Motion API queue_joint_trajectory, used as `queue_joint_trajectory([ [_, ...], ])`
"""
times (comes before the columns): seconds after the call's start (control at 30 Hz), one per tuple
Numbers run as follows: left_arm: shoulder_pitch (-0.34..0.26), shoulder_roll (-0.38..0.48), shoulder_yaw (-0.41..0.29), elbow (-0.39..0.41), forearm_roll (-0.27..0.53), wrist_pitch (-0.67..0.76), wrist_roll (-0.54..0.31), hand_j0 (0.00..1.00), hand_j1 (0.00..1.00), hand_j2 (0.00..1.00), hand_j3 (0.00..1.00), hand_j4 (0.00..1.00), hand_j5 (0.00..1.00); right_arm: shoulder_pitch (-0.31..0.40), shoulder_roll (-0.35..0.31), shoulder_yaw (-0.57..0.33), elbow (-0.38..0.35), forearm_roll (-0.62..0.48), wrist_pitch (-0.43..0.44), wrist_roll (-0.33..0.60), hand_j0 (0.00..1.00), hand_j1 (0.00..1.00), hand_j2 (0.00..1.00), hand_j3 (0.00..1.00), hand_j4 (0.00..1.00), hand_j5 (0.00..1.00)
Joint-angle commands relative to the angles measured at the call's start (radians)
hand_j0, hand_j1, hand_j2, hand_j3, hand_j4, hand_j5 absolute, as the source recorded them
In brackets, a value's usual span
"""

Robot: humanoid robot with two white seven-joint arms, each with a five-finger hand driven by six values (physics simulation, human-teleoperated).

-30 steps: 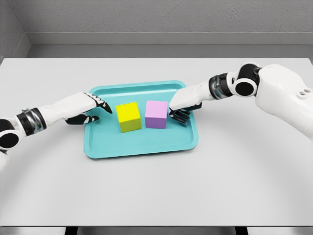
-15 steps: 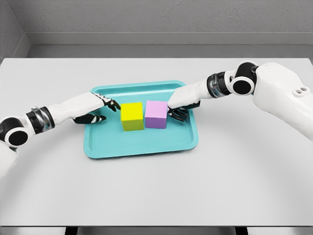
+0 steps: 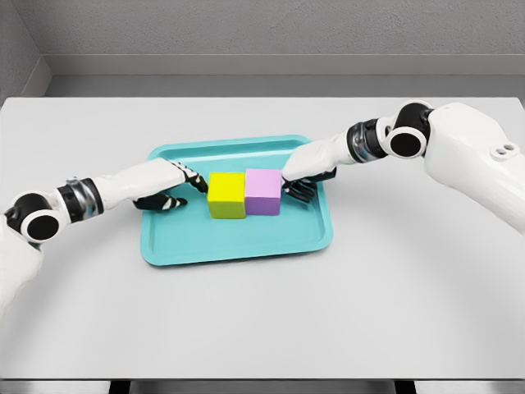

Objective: Push two cubes

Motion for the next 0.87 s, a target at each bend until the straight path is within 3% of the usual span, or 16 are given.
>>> queue_joint_trajectory([
  [0.0,0.0,-0.001,-0.001,0.001,0.006,0.002,-0.003,0.61,0.61,0.61,0.61,0.61,0.61,0.0,0.0,0.002,0.005,-0.004,0.002,0.0,0.1,0.1,0.1,0.1,0.1,0.1],
  [0.23,-0.009,0.021,0.002,0.0,0.044,0.002,0.007,0.61,0.61,0.61,0.61,0.61,0.61,-0.02,-0.009,0.002,0.005,0.008,0.002,0.0,0.1,0.1,0.1,0.1,0.1,0.1],
  [0.33,-0.028,0.087,0.002,-0.006,0.112,0.002,0.007,0.61,0.61,0.61,0.61,0.61,0.61,-0.037,-0.014,0.0,0.002,0.008,0.002,0.0,0.1,0.1,0.1,0.1,0.1,0.1],
  [0.43,-0.026,0.116,0.006,-0.008,0.125,0.002,0.012,0.61,0.61,0.61,0.61,0.61,0.61,-0.06,-0.017,-0.006,0.002,0.008,0.002,0.0,0.1,0.1,0.1,0.1,0.1,0.1],
  [0.5,-0.025,0.165,0.013,-0.036,0.176,0.002,0.012,0.61,0.61,0.61,0.61,0.61,0.61,-0.071,-0.069,-0.021,-0.001,0.008,0.002,0.0,0.11,0.11,0.11,0.11,0.11,0.11],
  [0.53,-0.025,0.26,0.016,-0.056,0.225,0.002,0.014,0.7,0.7,0.7,0.7,0.7,0.7,-0.064,-0.107,-0.07,-0.003,0.008,0.002,0.0,0.11,0.11,0.11,0.11,0.11,0.11],
  [0.57,-0.011,0.292,0.042,-0.056,0.245,0.002,0.021,1.0,1.0,1.0,1.0,1.0,1.0,-0.055,-0.14,-0.109,-0.003,0.008,0.002,0.0,0.11,0.11,0.11,0.11,0.11,0.11],
  [0.73,0.023,0.308,0.065,-0.003,0.233,0.002,0.015,1.0,1.0,1.0,1.0,1.0,1.0,-0.034,-0.301,-0.153,0.0,0.003,0.002,0.0,0.14,0.14,0.14,0.14,0.14,0.14],
  [0.77,0.023,0.308,0.064,0.006,0.233,0.002,0.017,1.0,1.0,1.0,1.0,1.0,1.0,-0.02,-0.324,-0.155,0.003,0.003,0.002,0.0,0.41,0.41,0.41,0.41,0.41,0.41],
  [0.8,0.026,0.306,0.064,0.01,0.233,0.002,0.017,1.0,1.0,1.0,1.0,1.0,1.0,-0.005,-0.327,-0.173,0.011,0.006,0.002,0.0,0.83,0.83,0.83,0.83,0.83,0.83],
  [0.83,0.026,0.303,0.062,0.01,0.233,0.002,0.017,1.0,1.0,1.0,1.0,1.0,1.0,0.014,-0.328,-0.176,0.052,0.006,0.002,0.0,1.0,1.0,1.0,1.0,1.0,1.0],
])
